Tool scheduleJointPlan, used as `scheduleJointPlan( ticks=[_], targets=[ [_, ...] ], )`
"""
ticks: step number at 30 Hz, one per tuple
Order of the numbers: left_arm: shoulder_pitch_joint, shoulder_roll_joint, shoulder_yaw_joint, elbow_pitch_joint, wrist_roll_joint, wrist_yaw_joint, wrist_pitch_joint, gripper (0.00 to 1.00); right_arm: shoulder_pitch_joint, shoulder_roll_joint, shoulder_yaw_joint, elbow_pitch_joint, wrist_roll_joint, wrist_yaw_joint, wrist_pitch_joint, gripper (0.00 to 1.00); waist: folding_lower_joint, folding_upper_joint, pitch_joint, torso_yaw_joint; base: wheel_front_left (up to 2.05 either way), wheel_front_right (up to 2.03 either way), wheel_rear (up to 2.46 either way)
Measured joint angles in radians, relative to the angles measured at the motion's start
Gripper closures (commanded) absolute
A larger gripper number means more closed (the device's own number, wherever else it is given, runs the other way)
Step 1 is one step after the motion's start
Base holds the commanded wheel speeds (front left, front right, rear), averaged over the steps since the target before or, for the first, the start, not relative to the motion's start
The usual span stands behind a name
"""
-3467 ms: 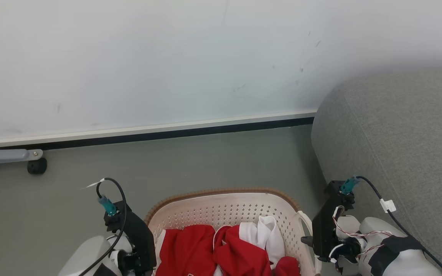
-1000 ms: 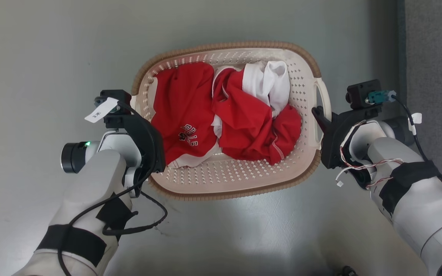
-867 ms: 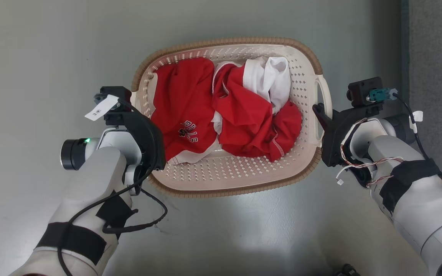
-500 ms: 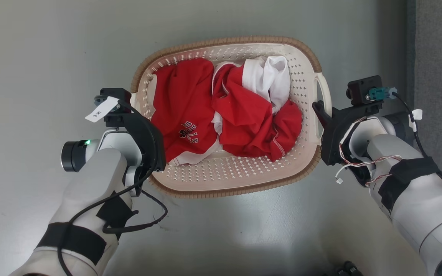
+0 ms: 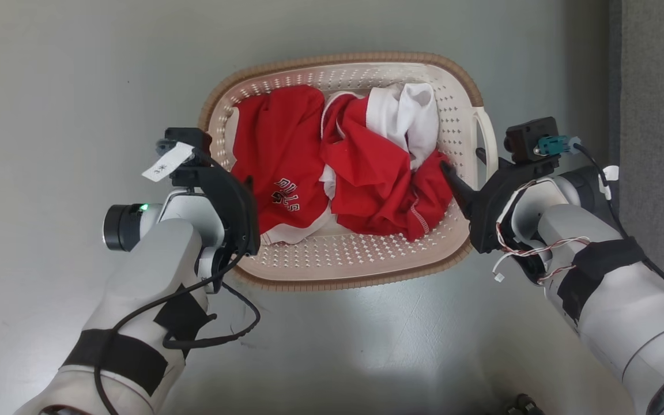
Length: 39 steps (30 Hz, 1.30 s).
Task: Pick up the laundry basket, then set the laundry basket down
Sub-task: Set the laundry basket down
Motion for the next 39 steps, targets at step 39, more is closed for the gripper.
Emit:
scheduleJointPlan(
  ticks=[39],
  targets=[
    [0.070,-0.001,-0.058,0.111,-0.055,-0.026,-0.146,0.00,0.109,-0.012,0.040,0.033,0.070,0.000,-0.084,0.00,-0.0001,0.0000,-0.307,0.008,0.00,0.00,0.00]
  ],
)
